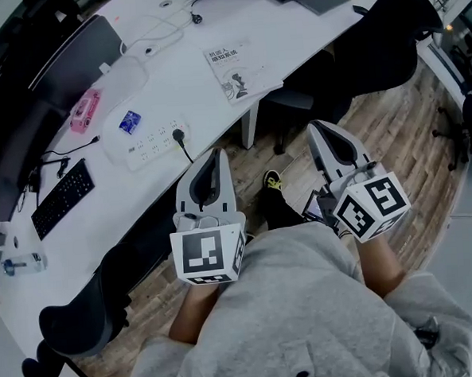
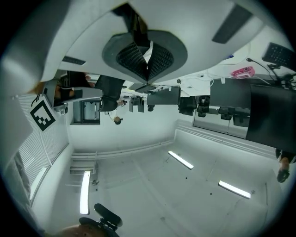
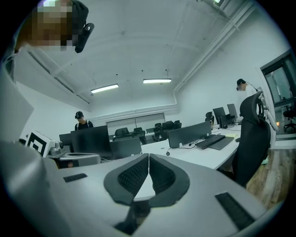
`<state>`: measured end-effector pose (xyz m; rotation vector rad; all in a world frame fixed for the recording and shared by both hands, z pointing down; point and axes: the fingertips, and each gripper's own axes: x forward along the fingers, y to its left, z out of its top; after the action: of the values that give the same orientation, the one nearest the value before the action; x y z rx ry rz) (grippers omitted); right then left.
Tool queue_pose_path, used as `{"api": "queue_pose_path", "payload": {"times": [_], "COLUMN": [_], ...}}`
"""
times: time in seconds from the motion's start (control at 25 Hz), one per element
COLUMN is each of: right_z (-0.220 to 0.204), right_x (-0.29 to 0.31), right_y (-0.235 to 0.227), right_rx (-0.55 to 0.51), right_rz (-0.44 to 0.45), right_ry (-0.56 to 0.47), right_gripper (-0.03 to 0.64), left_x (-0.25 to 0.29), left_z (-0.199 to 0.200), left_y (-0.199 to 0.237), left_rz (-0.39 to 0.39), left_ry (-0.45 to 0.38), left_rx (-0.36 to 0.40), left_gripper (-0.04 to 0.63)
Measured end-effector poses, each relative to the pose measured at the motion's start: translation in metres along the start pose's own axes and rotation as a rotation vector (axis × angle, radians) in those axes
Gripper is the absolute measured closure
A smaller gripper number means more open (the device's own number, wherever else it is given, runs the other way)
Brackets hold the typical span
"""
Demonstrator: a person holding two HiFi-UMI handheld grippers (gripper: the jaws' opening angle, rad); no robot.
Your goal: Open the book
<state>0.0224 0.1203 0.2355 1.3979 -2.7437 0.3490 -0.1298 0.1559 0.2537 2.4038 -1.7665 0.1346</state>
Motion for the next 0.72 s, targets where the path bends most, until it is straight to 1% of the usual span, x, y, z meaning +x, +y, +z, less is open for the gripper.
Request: {"api": "queue_pose_path", "payload": {"times": [0.32, 0.72], "right_z": [-0.005, -0.001], "right_x": [0.047, 0.097], "right_y": [-0.045, -0.105], "right_rx": [0.046, 0.110], "right_rz": [0.009, 0.036], "right_ry": [0.052, 0.084], "right_gripper": [0.589, 0.589], "left_x": [0.062, 0.143], "left_z": [-0.006, -0.001], "left_y": [0.010, 0.012], "left_rz": [0.004, 0.017], "left_ry": [0.058, 0.095], "left_rx": [-0.017, -0.023], "left_gripper": [0.583, 0.583]}}
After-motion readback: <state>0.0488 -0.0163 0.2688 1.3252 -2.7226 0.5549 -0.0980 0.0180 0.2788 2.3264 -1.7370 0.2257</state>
